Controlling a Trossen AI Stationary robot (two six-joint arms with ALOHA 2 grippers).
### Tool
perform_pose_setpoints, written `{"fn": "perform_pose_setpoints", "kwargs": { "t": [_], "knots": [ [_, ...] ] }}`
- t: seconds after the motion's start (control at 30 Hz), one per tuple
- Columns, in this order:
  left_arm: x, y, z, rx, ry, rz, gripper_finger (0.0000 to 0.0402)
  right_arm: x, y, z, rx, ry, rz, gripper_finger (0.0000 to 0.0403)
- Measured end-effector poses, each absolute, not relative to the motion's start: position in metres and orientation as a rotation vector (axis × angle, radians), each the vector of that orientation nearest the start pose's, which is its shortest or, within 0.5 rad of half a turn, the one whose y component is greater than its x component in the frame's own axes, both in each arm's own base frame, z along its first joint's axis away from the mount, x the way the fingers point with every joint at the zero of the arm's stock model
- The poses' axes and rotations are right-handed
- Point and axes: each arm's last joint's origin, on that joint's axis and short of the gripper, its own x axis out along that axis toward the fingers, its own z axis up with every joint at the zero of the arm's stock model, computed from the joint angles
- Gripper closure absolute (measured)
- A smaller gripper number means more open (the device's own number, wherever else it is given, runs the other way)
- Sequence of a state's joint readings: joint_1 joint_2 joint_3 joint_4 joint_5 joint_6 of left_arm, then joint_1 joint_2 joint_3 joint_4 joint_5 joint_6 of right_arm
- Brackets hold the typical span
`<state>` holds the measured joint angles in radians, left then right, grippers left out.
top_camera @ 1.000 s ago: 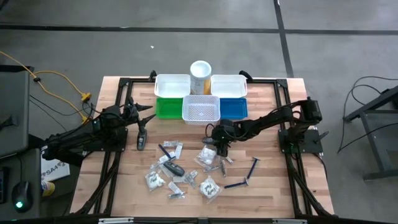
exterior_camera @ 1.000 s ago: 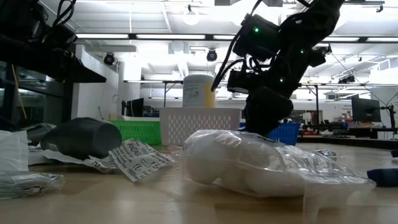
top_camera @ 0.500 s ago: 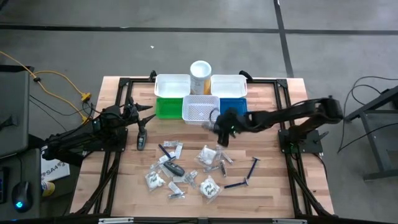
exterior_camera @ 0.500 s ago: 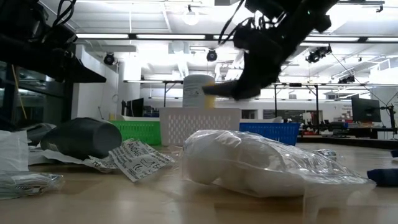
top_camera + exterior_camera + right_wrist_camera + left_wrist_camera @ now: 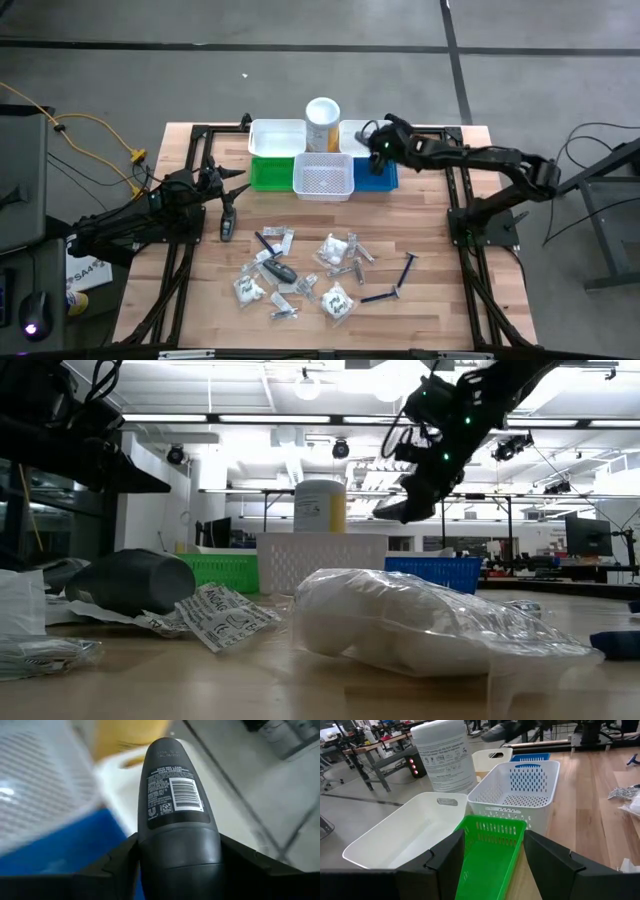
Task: Pick & Place Travel size toiletries
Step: Put the black deodorant into the top right white bin
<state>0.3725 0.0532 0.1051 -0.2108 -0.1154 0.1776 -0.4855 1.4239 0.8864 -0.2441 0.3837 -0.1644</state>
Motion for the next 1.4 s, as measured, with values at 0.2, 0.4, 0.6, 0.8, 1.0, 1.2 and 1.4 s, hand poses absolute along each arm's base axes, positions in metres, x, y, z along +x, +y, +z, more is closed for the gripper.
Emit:
{"fn": "perform_pose_setpoints", "kwargs": {
  "t": [0.2,0.4,0.6,0.8,1.0,1.2,1.4],
  "knots": [
    [0.086,0.037,0.175,0.153,0.201,0.472,0.0199,0.246,-0.168,0.217,-0.252,0.938,-0.647,0.0188],
    [0.086,0.037,0.176,0.155,0.188,0.473,0.0199,0.255,-0.183,0.199,-0.385,0.987,-0.626,0.0185],
    [0.086,0.037,0.176,0.102,0.170,0.478,0.0199,0.261,-0.189,0.183,-0.472,1.068,-0.669,0.0184],
    [0.086,0.037,0.176,0.097,0.166,0.479,0.0199,0.262,-0.189,0.180,-0.471,1.074,-0.663,0.0164],
    [0.086,0.037,0.176,0.097,0.165,0.479,0.0199,0.262,-0.189,0.181,-0.470,1.075,-0.671,0.0115],
    [0.086,0.037,0.178,0.009,0.133,0.494,0.0199,0.259,-0.184,0.189,-0.430,1.060,-0.774,0.0084],
    [0.079,0.037,0.195,-0.144,0.150,0.596,0.0199,0.256,-0.166,0.215,-0.292,0.918,-0.827,0.0084]
  ]
}}
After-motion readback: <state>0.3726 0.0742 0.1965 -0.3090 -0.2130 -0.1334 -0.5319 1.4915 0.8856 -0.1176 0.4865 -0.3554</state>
